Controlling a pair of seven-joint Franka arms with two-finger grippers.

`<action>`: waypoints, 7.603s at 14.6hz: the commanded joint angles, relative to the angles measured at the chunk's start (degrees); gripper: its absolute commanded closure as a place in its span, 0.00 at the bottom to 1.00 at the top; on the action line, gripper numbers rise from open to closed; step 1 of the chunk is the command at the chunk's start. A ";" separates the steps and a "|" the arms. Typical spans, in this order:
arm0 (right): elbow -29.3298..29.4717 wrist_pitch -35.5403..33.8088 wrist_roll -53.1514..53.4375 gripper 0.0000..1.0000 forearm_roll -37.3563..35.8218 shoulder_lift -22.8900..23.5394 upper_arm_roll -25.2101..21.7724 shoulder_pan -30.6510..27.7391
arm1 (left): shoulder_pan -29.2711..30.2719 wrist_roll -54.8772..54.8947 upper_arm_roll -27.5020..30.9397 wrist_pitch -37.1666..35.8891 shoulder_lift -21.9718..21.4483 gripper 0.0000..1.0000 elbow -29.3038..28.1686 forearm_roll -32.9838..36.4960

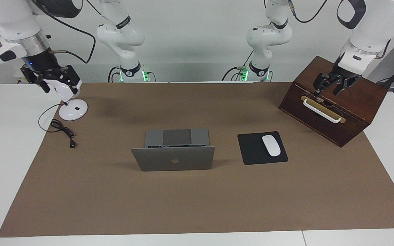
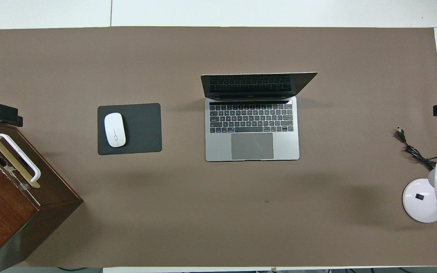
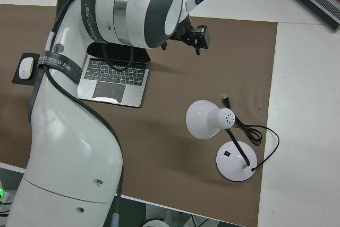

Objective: Close laptop with both arms

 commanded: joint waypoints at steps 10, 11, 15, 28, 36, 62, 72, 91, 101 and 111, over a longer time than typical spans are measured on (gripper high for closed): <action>-0.46 5.66 -1.29 0.15 0.56 1.23 0.93 -1.71 | -1.63 -19.41 -1.96 2.22 -6.87 1.00 -13.22 -4.31; -0.29 6.54 -1.29 0.30 0.39 1.76 0.93 -1.79 | -1.63 -19.67 -1.96 3.79 -8.53 1.00 -15.94 -4.75; 4.10 8.65 -1.29 1.00 0.65 5.45 0.84 -2.06 | -1.63 -26.95 -1.96 9.25 -11.54 1.00 -21.94 -11.26; 19.20 18.23 6.88 1.00 0.83 22.58 0.84 1.80 | -15.25 -60.69 -2.40 31.99 -11.63 1.00 -35.99 -23.56; 31.44 19.02 19.00 1.00 -4.44 33.84 0.22 11.64 | -19.04 -78.45 -2.40 44.04 -7.68 1.00 -39.34 -42.26; 27.40 22.98 27.37 1.00 -6.03 36.22 0.75 27.47 | -45.40 -86.39 -2.75 89.67 16.76 1.00 -30.83 -97.04; 22.39 20.00 27.10 1.00 0.20 34.46 0.93 27.48 | -46.11 -86.39 -2.84 90.29 19.31 1.00 -29.86 -97.13; 3.41 13.92 26.05 1.00 11.55 28.22 0.84 26.86 | -46.02 -86.47 -2.84 90.38 20.19 1.00 -29.68 -99.24; -4.07 22.10 26.05 1.00 11.55 27.08 0.84 27.56 | -47.51 -86.47 -2.84 90.38 20.19 1.00 -30.21 -99.94; -7.06 25.79 26.05 1.00 11.55 26.90 0.84 27.74 | -48.22 -86.47 -2.75 90.38 19.31 1.00 -31.52 -99.86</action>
